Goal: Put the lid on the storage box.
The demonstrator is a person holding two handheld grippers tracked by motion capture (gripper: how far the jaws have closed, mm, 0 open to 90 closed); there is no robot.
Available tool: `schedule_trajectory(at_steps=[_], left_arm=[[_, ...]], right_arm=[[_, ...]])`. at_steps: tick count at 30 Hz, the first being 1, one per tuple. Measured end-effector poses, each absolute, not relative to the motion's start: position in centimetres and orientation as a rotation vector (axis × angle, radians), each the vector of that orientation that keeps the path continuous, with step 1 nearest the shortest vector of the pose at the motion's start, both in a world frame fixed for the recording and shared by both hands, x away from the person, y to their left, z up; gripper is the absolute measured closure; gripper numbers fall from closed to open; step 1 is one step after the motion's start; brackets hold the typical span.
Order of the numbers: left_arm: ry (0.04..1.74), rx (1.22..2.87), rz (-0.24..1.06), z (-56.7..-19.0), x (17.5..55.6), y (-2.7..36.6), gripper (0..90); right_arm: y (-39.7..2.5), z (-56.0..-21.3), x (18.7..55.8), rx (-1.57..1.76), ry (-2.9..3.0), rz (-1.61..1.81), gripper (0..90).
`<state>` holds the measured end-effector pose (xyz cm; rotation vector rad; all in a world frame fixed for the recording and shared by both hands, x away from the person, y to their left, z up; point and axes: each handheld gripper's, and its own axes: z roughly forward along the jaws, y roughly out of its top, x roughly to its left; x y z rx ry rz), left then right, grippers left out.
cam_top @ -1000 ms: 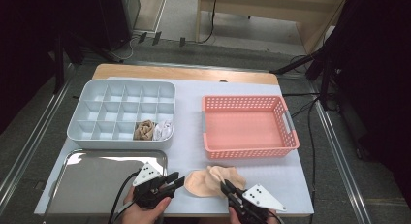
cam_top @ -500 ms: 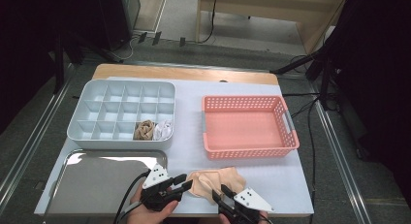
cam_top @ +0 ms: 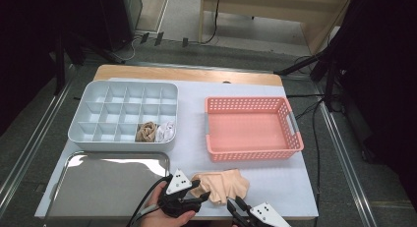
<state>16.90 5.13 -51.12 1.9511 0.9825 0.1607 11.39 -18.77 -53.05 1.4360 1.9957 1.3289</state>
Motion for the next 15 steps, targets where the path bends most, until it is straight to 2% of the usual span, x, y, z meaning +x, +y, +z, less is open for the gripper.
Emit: schedule_trajectory(at_steps=[3, 7, 12, 15], left_arm=[[0.986, 2.001, 0.194, -51.3, 16.9, 4.4, 40.2], [0.996, 2.049, 0.251, -51.7, 16.8, 3.6, 40.9], [1.026, 2.078, 0.273, -51.9, 17.1, 3.1, 61.7], [1.021, 2.081, 0.233, -51.9, 17.3, 3.1, 78.3]], right_arm=[[-18.5, -53.2, 10.8, 1.43, 2.009, 1.346, 67.9], [-17.7, -53.5, 10.1, 1.416, 2.041, 1.373, 71.5], [-16.5, -54.3, 10.0, 1.423, 2.078, 1.377, 74.3], [-15.8, -54.7, 10.2, 1.421, 2.066, 1.366, 73.8]])
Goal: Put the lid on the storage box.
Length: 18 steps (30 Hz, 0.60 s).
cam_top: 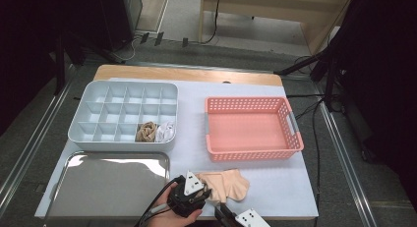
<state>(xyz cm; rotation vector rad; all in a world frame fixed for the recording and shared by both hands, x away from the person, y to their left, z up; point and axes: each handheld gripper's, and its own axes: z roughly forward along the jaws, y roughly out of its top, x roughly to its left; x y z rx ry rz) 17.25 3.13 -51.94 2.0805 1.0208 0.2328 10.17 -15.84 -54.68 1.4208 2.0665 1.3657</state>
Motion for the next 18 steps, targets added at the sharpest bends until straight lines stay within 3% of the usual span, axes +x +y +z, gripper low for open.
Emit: schedule_trajectory(at_steps=[2, 5, 8, 18], left_arm=[[1.017, 2.075, 0.21, -51.9, 17.3, 3.3, 85.7], [1.019, 2.052, 0.182, -51.9, 17.5, 3.6, 89.9], [1.021, 2.025, 0.159, -51.8, 17.5, 4.0, 90.0], [1.052, 1.891, 0.134, -49.7, 18.0, 6.6, 90.0]], right_arm=[[-15.3, -54.9, 10.2, 1.415, 2.057, 1.368, 73.7], [-14.9, -55.0, 10.3, 1.398, 2.04, 1.353, 75.5], [-14.6, -55.0, 10.4, 1.399, 2.019, 1.312, 87.2], [-18.5, -52.2, 10.6, 1.432, 1.941, 1.39, 89.4]])
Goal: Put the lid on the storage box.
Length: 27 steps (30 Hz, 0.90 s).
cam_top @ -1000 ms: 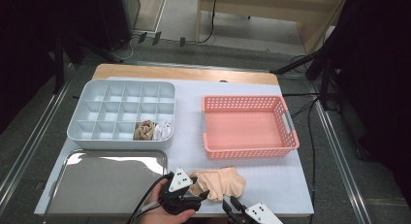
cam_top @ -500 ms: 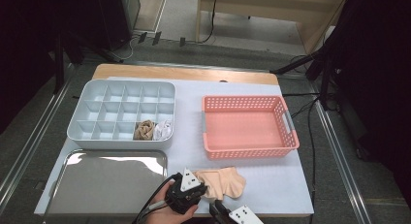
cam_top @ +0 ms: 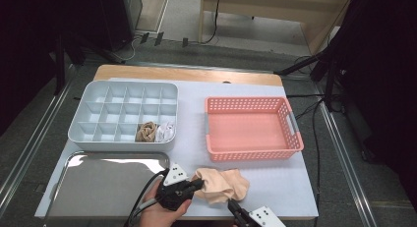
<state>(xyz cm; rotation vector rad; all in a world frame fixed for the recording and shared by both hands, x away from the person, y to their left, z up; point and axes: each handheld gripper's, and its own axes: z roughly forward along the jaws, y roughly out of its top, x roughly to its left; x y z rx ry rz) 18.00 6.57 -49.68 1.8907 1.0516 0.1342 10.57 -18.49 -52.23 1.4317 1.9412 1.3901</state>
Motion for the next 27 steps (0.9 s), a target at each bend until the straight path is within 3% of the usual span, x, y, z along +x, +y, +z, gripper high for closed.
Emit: schedule_trajectory(at_steps=[16, 27], left_arm=[[1.056, 1.877, -0.079, -48.6, 17.7, 8.5, 89.0], [1.126, 1.865, -0.008, -50.7, 20.0, 7.6, 79.6]], right_arm=[[-23.5, -48.3, 11.1, 1.331, 2.026, 1.489, 89.1], [-22.7, -51.0, 18.4, 1.455, 2.03, 1.299, 87.0]])
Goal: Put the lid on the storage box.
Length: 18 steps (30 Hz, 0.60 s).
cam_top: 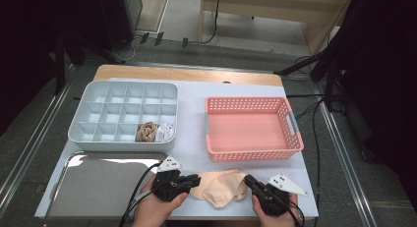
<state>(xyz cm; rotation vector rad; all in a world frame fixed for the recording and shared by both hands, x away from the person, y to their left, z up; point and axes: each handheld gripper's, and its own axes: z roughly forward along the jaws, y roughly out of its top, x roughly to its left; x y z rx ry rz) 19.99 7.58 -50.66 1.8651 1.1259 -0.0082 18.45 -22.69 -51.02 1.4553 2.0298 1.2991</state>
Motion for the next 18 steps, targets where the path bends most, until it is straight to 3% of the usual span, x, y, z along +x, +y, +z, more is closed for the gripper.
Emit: schedule_trajectory(at_steps=[8, 18], left_arm=[[1.021, 1.854, 0.022, -50.9, 18.6, 7.2, 62.9], [0.881, 1.954, 0.041, -51.9, 16.0, 4.6, 62.9]], right_arm=[[-23.6, -52.9, 20.6, 1.547, 1.955, 1.247, 71.1], [-25.5, -53.0, 16.6, 1.64, 1.854, 1.381, 69.8]])
